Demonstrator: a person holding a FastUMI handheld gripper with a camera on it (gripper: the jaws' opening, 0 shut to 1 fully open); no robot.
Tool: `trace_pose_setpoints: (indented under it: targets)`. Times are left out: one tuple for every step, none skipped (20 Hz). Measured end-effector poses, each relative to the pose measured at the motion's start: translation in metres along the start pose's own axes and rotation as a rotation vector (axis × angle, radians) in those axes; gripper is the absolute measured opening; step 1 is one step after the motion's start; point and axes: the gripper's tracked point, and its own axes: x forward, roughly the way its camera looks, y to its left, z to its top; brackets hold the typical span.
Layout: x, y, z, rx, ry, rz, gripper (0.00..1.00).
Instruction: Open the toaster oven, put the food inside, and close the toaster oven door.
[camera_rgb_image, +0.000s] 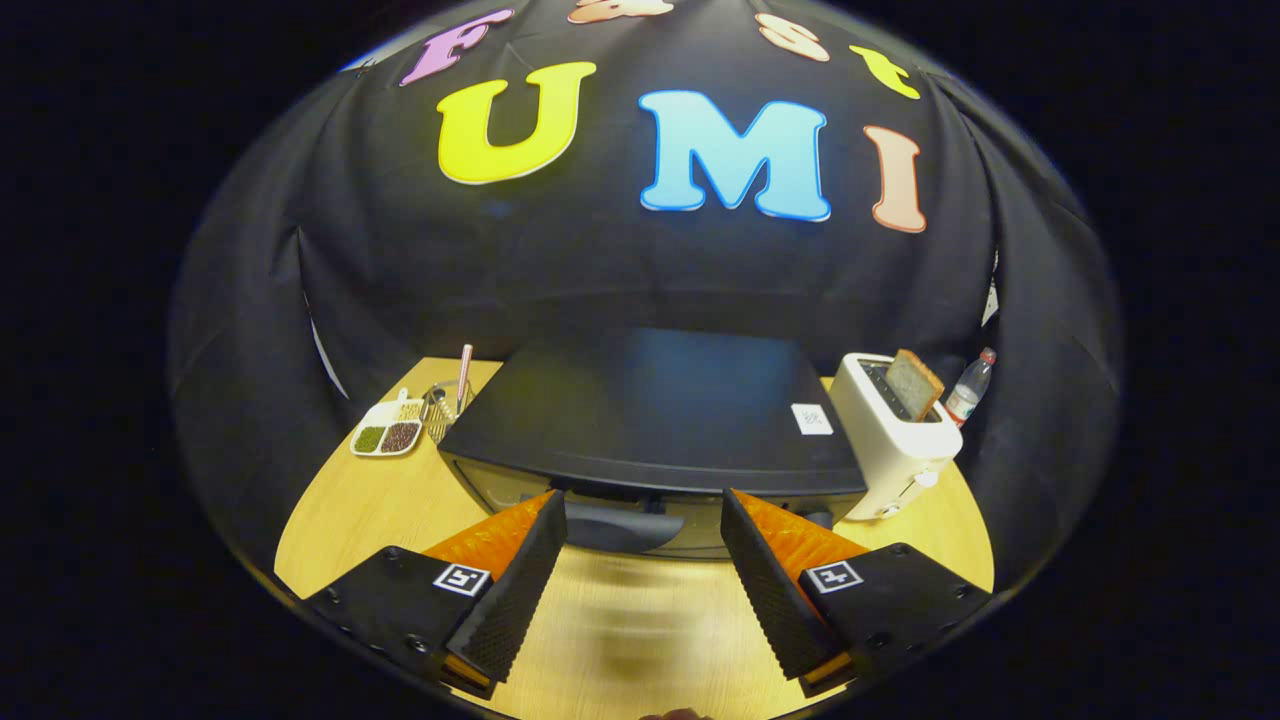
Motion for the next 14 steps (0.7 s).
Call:
trace_pose_setpoints:
  targets:
    - [-0.008, -0.010, 0.010, 0.006, -0.032, -0.014, 0.99]
    - [-0.017, -0.019, 0.021, 0.018, -0.069, -0.020, 0.99]
    - [-0.027, -0.029, 0.031, 0.027, -0.111, -0.025, 0.99]
    - [-0.037, -0.041, 0.041, 0.026, -0.153, -0.041, 0.99]
    - [-0.049, -0.055, 0.051, 0.021, -0.196, -0.063, 0.99]
    - [-0.059, -0.070, 0.058, 0.026, -0.234, -0.086, 0.98]
    - [-0.063, -0.083, 0.060, 0.041, -0.259, -0.107, 0.98]
    - [-0.070, -0.096, 0.060, 0.064, -0.275, -0.126, 0.99]
    - [-0.079, -0.109, 0.060, 0.090, -0.285, -0.142, 0.99]
    - [-0.084, -0.121, 0.061, 0.114, -0.300, -0.154, 0.98]
    - [-0.094, -0.135, 0.062, 0.134, -0.315, -0.170, 0.99]
    - [-0.104, -0.147, 0.062, 0.143, -0.333, -0.188, 0.99]
    - [-0.112, -0.158, 0.061, 0.150, -0.351, -0.206, 0.98]
    - [-0.121, -0.166, 0.061, 0.155, -0.372, -0.219, 0.98]
